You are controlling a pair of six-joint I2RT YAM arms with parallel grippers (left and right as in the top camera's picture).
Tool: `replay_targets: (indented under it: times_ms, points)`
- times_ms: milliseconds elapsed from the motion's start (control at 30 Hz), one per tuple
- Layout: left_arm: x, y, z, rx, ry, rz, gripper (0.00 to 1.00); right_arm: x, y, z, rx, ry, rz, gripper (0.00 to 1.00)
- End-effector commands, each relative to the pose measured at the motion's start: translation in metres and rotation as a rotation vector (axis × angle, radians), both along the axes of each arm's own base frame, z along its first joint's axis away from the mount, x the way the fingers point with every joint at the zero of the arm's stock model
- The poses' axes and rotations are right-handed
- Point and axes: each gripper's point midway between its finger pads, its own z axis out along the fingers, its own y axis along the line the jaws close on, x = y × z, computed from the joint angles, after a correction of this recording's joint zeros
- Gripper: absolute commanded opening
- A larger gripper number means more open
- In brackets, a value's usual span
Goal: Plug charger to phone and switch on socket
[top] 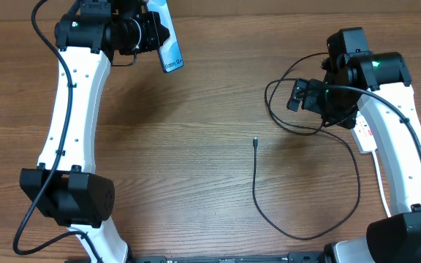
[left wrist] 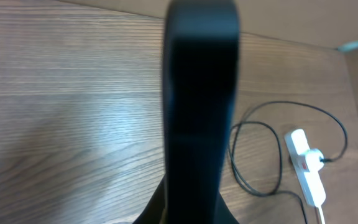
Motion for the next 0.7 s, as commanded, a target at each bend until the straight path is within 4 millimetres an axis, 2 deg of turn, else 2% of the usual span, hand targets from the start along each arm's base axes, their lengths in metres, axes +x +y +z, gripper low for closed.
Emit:
replay_targets:
  times_ms: [0, 233, 433, 667]
  points:
    - [-0.005, -0.016, 0.017, -0.051, -0.056, -0.114, 0.04, 0.001, 0.007, -0.002, 0.027, 0.005, 0.009, 1.00]
    - [-0.017, -0.037, 0.029, -0.117, -0.115, -0.282, 0.04, 0.005, 0.007, -0.012, 0.023, 0.032, 0.009, 1.00]
    - [-0.016, -0.037, 0.029, -0.112, -0.119, -0.283, 0.04, 0.010, 0.009, -0.031, 0.025, 0.082, 0.009, 1.00]
    - [-0.014, -0.035, 0.029, -0.101, -0.124, -0.274, 0.04, 0.019, 0.018, -0.032, 0.071, 0.059, 0.017, 1.00]
